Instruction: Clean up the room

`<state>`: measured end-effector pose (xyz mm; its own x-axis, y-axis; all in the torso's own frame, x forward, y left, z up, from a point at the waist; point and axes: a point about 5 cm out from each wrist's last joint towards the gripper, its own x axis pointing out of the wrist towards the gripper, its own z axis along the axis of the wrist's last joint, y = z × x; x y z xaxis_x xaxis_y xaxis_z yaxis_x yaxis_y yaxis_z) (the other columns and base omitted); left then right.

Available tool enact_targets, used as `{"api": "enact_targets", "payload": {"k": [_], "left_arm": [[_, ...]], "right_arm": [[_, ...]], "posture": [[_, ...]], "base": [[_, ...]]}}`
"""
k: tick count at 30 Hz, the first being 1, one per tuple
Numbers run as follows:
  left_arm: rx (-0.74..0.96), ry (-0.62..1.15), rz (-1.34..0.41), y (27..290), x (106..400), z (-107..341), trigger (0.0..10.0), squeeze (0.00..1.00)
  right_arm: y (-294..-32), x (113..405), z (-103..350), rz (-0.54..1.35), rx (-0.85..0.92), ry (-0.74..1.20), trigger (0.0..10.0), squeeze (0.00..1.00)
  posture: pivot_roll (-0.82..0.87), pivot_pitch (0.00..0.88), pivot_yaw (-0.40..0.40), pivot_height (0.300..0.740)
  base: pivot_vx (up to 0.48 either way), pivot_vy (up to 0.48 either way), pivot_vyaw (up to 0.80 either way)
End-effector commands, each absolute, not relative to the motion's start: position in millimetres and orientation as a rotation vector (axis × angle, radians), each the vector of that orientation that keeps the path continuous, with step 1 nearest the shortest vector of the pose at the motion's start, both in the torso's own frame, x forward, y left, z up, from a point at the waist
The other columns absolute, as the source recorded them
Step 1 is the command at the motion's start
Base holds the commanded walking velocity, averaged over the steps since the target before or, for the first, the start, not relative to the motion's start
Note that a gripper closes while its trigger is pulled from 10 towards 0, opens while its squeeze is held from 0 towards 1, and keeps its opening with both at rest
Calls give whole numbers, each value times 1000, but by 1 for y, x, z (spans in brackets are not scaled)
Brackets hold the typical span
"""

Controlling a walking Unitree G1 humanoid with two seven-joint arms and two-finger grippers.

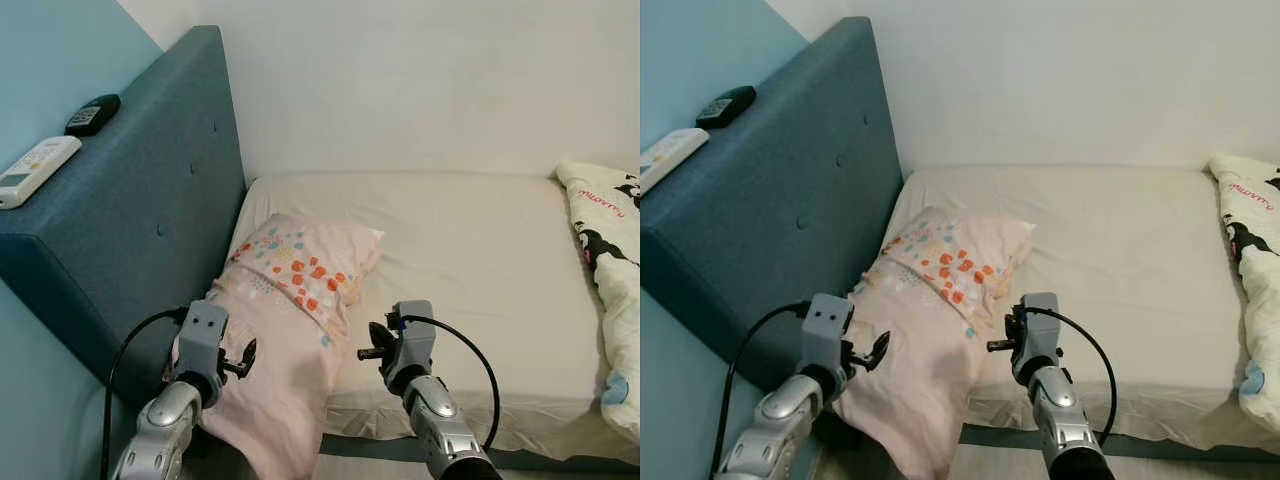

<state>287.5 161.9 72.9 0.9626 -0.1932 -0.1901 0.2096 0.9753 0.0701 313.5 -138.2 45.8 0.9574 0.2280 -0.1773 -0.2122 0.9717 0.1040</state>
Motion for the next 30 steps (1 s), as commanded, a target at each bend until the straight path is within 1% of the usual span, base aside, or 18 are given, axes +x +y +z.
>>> {"api": "enact_targets", "payload": {"k": [1, 4, 11, 17, 20, 30], "left_arm": [[94, 218, -191, 164, 285, 65, 10000, 0], [62, 233, -162, 168, 285, 63, 10000, 0], [64, 226, -144, 172, 286, 64, 10000, 0], [73, 220, -129, 173, 287, 65, 10000, 0], [105, 203, -101, 176, 288, 65, 10000, 0], [101, 195, -115, 174, 288, 66, 10000, 0]], "right_arm": [[-138, 312, 42, 228, 81, 212, 10000, 0], [-139, 312, 43, 228, 80, 213, 10000, 0], [-138, 313, 43, 235, 81, 217, 10000, 0], [-137, 314, 44, 239, 76, 216, 10000, 0], [-137, 313, 41, 257, 43, 238, 10000, 0], [-137, 312, 39, 256, 37, 240, 10000, 0]], "posture": [[26, 118, -10, 740], [26, 119, -12, 740], [27, 117, -19, 740], [27, 118, -20, 740], [23, 119, -22, 740], [23, 116, -21, 740]], "base": [[0, 0, 0], [0, 0, 0], [0, 0, 0], [0, 0, 0], [0, 0, 0], [0, 0, 0]]}}
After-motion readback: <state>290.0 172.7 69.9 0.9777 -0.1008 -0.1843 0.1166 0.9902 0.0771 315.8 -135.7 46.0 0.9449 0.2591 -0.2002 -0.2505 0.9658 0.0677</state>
